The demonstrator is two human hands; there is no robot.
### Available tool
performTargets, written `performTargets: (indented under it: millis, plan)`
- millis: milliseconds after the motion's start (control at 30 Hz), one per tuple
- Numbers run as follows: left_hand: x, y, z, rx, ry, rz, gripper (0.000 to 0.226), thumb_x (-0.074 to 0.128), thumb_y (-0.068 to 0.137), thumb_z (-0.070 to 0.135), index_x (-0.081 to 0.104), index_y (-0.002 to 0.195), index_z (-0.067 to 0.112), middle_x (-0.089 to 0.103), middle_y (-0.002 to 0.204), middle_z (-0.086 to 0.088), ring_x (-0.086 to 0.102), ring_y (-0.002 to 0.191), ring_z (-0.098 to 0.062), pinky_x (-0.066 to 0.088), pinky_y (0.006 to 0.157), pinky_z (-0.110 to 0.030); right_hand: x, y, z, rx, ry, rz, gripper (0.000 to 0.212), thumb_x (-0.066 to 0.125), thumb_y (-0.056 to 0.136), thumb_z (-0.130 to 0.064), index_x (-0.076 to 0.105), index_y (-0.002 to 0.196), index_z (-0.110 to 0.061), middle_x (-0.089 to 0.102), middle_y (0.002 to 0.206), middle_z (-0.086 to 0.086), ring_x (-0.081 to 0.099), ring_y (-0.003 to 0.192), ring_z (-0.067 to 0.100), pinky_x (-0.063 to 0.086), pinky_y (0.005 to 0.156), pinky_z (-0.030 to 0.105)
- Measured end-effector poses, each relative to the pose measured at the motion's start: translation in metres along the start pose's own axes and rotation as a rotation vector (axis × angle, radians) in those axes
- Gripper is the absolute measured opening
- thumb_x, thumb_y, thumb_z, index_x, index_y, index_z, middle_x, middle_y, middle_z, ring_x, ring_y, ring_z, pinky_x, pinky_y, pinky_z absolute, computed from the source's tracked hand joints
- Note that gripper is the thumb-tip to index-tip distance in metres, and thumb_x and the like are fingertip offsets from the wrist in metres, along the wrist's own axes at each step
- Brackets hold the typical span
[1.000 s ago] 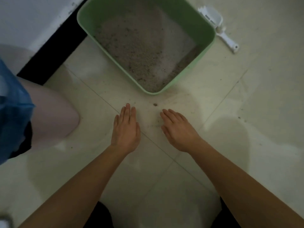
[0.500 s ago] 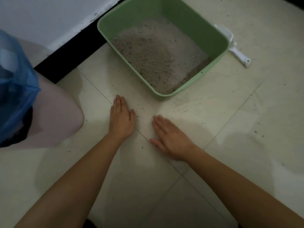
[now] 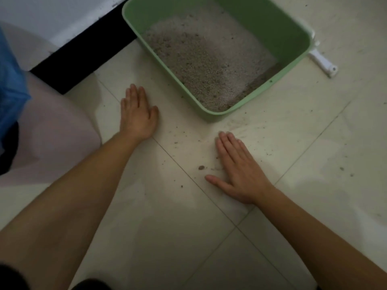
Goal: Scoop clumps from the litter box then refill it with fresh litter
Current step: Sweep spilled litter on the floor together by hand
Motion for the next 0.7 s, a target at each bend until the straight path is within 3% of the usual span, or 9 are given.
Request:
performTargets:
  millis: [133, 300, 367, 433, 500, 600, 700]
  plan:
    - [0.016, 0.0, 0.016, 0.047, 0.055, -0.063, 0.072, 0.019, 0.1, 0.048, 0.006, 0.153, 0.001, 0.0, 0.161, -0.02, -0.003, 0.149, -0.032, -0.001, 0.121, -0.046, -0.007, 0.004, 0.013, 0.169, 0.042, 0.08, 0.094, 0.02, 0.094, -0.074, -0.012, 0.156, -0.011, -0.019, 0.163, 0.009, -0.021, 0.149, 0.019, -0.004, 0.123, 0.04]
    - [0.041, -0.092, 0.06, 0.658, 0.145, -0.194, 0.072, 0.017, 0.099, 0.049, 0.008, 0.154, 0.002, 0.001, 0.162, -0.017, -0.005, 0.15, -0.027, 0.0, 0.122, -0.041, -0.009, 0.018, 0.023, 0.205, 0.06, 0.085, 0.097, 0.021, 0.093, -0.076, -0.008, 0.156, -0.009, -0.016, 0.164, 0.009, -0.019, 0.15, 0.019, -0.001, 0.124, 0.042]
    - [0.043, -0.105, 0.065, 0.778, 0.084, -0.196, 0.066, 0.024, 0.101, 0.041, 0.014, 0.153, 0.001, 0.006, 0.162, -0.016, 0.0, 0.151, -0.025, 0.003, 0.123, -0.038, -0.003, 0.02, 0.021, 0.181, 0.004, 0.084, 0.1, 0.02, 0.091, -0.078, -0.004, 0.157, -0.007, -0.013, 0.164, 0.011, -0.016, 0.151, 0.02, 0.004, 0.124, 0.044]
    - [0.031, -0.087, 0.061, 0.718, -0.026, -0.065, 0.06, 0.031, 0.098, 0.028, 0.028, 0.148, -0.004, 0.022, 0.157, -0.022, 0.018, 0.148, -0.033, 0.013, 0.122, -0.042, -0.001, 0.02, 0.021, 0.181, -0.033, 0.084, 0.103, 0.021, 0.089, -0.08, -0.003, 0.156, -0.006, -0.012, 0.164, 0.011, -0.014, 0.151, 0.021, 0.005, 0.124, 0.044]
    - [0.012, -0.046, 0.047, 0.515, -0.113, 0.077, 0.061, 0.034, 0.091, 0.02, 0.032, 0.145, -0.01, 0.028, 0.152, -0.03, 0.026, 0.143, -0.041, 0.019, 0.12, -0.046, -0.002, 0.02, 0.021, 0.181, -0.044, 0.082, 0.106, 0.022, 0.088, -0.081, -0.004, 0.156, -0.005, -0.012, 0.164, 0.012, -0.014, 0.151, 0.022, 0.005, 0.124, 0.045]
    - [-0.01, 0.026, 0.022, 0.194, -0.117, 0.071, 0.067, 0.031, 0.092, 0.024, 0.019, 0.15, -0.005, 0.013, 0.158, -0.028, 0.012, 0.147, -0.039, 0.01, 0.121, -0.045, -0.003, 0.02, 0.019, 0.167, -0.044, 0.072, 0.109, 0.025, 0.086, -0.083, -0.004, 0.156, -0.005, -0.013, 0.164, 0.012, -0.013, 0.151, 0.023, 0.007, 0.123, 0.046]
    - [-0.016, 0.085, 0.009, 0.114, -0.021, -0.02, 0.066, 0.026, 0.094, 0.035, 0.024, 0.148, -0.001, 0.02, 0.156, -0.025, 0.019, 0.143, -0.04, 0.019, 0.115, -0.056, -0.003, 0.02, 0.019, 0.176, -0.056, 0.065, 0.112, 0.027, 0.084, -0.085, -0.004, 0.156, -0.005, -0.013, 0.164, 0.012, -0.013, 0.151, 0.023, 0.007, 0.123, 0.046]
Point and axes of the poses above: each hand's wrist, its own y-axis towards the middle knuckle, its own x-axis out of the palm, z = x × y, the point moved 4 cm from there along y, towards the middle knuckle
